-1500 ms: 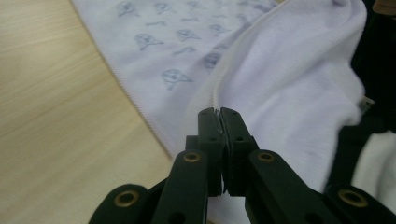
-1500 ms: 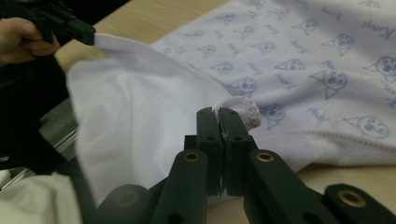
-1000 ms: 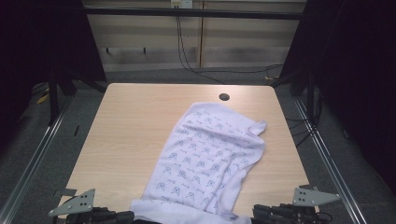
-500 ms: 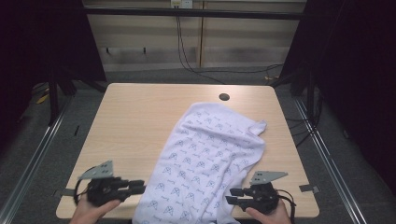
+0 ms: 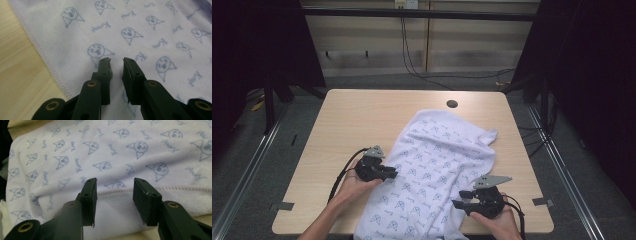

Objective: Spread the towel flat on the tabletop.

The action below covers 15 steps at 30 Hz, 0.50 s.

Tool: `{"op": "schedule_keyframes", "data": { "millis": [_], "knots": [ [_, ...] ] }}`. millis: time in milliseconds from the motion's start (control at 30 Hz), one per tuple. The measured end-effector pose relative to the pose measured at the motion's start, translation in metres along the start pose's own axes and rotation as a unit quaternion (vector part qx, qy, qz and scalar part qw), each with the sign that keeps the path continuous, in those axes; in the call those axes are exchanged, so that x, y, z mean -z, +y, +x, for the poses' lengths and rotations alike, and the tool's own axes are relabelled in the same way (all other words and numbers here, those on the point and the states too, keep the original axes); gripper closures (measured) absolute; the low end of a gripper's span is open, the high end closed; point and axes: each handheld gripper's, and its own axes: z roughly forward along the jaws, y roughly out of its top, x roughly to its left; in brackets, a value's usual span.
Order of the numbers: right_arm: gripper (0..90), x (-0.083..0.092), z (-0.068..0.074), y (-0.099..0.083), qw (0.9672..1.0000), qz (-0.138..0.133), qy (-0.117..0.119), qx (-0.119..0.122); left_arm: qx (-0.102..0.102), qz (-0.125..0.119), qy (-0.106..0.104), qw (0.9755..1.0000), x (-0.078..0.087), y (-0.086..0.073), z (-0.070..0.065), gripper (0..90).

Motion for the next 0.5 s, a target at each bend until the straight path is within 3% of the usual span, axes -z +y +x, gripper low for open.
{"op": "schedule_keyframes", "data": {
  "millis": [67,133,300,367,433,467,500],
  "knots": [
    [54.2,-0.002,-0.002,-0.001,1.0,0.007,-0.003,-0.003,0.009,-0.005,0.006,0.9999,0.006,-0.007,0.0,82.4],
    [53.5,-0.003,-0.002,-0.001,0.9999,0.012,-0.004,-0.002,0.024,-0.004,-0.001,0.9997,0.013,-0.015,0.0,84.6],
    [53.1,-0.005,0.004,0.001,1.0,0.001,-0.002,0.005,0.032,-0.006,0.018,0.9993,0.032,-0.035,-0.011,85.3],
    [52.3,-0.007,0.018,0.007,0.9997,-0.004,0.012,0.021,0.051,-0.001,0.013,0.9986,0.049,-0.054,-0.021,85.1],
    [51.3,-0.014,0.023,0.01,0.9994,-0.002,0.024,0.026,0.058,0.008,0.011,0.9982,0.056,-0.06,-0.027,85.2],
    [50.3,-0.018,0.025,0.011,0.9994,0.002,0.019,0.028,0.06,0.015,0.009,0.998,0.067,-0.073,-0.042,85.1],
    [49.8,-0.021,0.026,0.011,0.9994,0.008,0.019,0.027,0.072,0.013,-0.003,0.9973,0.071,-0.079,-0.047,85.1]
  ]
}}
